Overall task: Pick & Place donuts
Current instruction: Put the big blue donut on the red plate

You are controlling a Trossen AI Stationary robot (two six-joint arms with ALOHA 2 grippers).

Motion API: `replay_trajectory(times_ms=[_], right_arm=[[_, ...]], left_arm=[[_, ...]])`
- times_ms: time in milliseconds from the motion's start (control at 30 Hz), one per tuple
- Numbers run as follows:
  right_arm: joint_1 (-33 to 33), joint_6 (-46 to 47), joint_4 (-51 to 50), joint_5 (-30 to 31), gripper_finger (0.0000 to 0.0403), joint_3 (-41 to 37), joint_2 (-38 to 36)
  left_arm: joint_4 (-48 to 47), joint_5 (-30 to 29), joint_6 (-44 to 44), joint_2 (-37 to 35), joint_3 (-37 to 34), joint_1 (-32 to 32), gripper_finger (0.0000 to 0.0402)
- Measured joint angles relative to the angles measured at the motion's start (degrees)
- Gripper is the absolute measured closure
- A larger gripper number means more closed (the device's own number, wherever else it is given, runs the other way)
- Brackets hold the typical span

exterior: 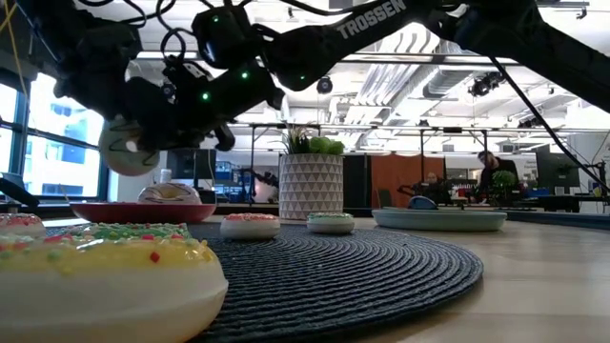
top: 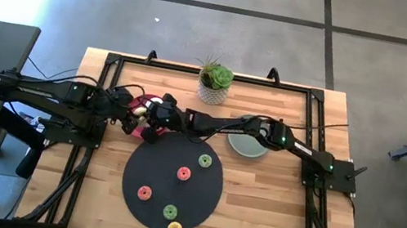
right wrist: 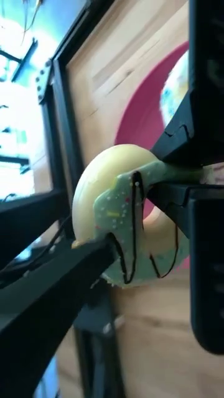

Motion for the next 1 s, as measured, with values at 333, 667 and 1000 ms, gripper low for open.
replay_trajectory(times_ms=[333,667,1000], right_arm=[[0.3,-0.6,2.2,-0.5,0.0381,0.0,0.0],[0.4,-0.2,1.9,-0.2,0.0293,0.0,0.0],[1.6,-3.3,-12.9,0.9,0.021,0.0,-3.8]], left_arm=[[-0.2,1.0,1.6,0.0,0.0,0.0,0.0313],[-0.4,1.5,1.9,0.0,0.0,0.0,0.0388],[-2.9,0.8,-0.1,3.1,0.0,0.0,0.0385]])
